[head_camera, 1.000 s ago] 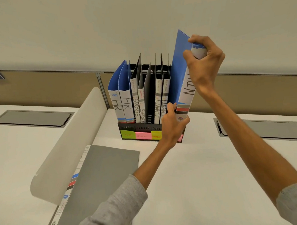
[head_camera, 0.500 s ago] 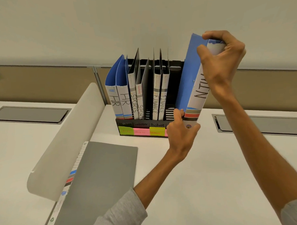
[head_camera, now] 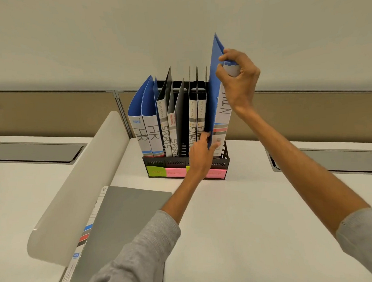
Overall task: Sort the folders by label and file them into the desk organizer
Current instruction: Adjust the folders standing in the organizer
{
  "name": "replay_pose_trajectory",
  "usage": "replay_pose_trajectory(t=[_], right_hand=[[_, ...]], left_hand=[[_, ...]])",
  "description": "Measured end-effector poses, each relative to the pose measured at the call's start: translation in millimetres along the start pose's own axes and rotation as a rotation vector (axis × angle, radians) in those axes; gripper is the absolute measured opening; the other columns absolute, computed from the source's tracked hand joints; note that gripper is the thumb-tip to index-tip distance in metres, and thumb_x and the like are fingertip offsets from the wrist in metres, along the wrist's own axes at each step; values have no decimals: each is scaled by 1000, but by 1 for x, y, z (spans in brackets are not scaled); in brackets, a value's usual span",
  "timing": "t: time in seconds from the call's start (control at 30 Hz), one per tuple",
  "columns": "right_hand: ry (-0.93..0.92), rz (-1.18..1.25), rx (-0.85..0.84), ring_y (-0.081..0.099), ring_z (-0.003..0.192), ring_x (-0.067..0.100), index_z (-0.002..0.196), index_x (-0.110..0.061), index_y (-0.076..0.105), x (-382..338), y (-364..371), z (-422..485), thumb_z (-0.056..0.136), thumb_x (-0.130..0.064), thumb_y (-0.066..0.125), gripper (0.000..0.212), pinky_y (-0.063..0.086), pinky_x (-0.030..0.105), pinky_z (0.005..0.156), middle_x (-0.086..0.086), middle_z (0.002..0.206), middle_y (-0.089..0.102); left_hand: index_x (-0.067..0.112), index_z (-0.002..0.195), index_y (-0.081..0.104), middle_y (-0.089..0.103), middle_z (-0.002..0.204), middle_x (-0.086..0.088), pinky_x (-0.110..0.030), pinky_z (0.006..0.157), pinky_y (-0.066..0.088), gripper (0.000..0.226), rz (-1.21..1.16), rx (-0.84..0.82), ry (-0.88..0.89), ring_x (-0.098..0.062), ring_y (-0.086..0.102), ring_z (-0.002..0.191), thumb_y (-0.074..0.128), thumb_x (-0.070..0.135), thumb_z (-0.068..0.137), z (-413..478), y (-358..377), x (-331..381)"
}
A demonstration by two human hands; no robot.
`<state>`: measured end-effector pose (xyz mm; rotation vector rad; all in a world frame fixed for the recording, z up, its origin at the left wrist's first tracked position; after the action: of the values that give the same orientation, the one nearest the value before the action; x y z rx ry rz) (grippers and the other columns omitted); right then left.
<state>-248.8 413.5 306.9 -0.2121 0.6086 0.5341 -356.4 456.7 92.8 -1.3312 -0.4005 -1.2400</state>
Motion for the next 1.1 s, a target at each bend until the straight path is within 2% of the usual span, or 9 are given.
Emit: replay_pose_trajectory(t=[0.1,0.23,0.33,0.43,0.53,0.63,0.73,0.97,1.1], right_hand=[[-18,-30,-24,67,104,14,97,-8,71,15,6,-16,82,-10,69,16,56,35,86,4,109,70],[-36,-24,-11,66,104,13,100,-9,70,20,6,-19,84,-12,69,16,56,28,87,6,112,69],[-58,-31,-15,66,104,13,101,-7,70,22,6,-18,85,-12,69,16,56,28,87,7,113,69],[-72,-29,-7,66,106,16,101,-5,71,22,7,-20,86,-13,69,17,55,27,90,9,113,69],[-87,-20,19,65,106,15,100,-4,71,20,6,-22,86,-14,69,17,54,25,91,9,112,69],[-95,-5,35,65,107,16,100,-4,71,21,3,-24,86,-15,69,18,53,23,91,10,113,69],[-85,7,55,66,106,17,100,-3,70,25,-3,-22,87,-16,69,18,53,20,90,11,113,69],[-99,-9,35,65,107,17,100,-3,71,21,0,-23,87,-14,68,17,51,17,90,12,114,68],[-112,-37,38,65,106,17,97,-5,72,20,-4,-26,86,-9,68,12,53,24,90,13,113,68]], left_hand=[[22,110,61,73,91,3,-42,72,54,45,284,85,-47,-18,68,82,49,62,92,-9,6,-22],[20,115,59,73,87,-2,-41,70,54,48,435,51,-64,-25,68,80,42,60,95,-16,15,-40],[19,116,59,72,84,-2,-36,65,53,52,557,13,-6,-24,67,74,38,61,95,-13,16,-41],[18,107,62,68,75,-1,-29,56,45,53,653,-9,27,-19,62,64,36,63,94,-12,13,-41],[17,92,64,59,64,0,-26,51,33,54,685,11,11,-17,56,56,34,63,95,-17,15,-40],[17,80,62,50,58,2,-26,50,31,58,752,17,2,-15,50,52,30,63,96,-18,17,-42],[15,72,61,49,55,1,-25,49,32,60,734,9,17,-15,45,49,33,63,94,-14,17,-43],[17,68,59,59,58,-1,-26,49,35,63,694,0,-37,-16,53,51,33,71,90,-9,16,-44],[17,64,57,56,56,0,-27,50,37,64,695,-26,-67,-15,52,52,39,74,86,-4,18,-42]])
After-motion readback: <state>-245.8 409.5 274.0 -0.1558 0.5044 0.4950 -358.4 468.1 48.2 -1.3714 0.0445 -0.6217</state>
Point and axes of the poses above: each hand's wrist, its own z-axis towards the middle knuckle, its own y-axis out of the palm, x = y × z, the point moved 6 cm from there along z, towards the middle knuckle
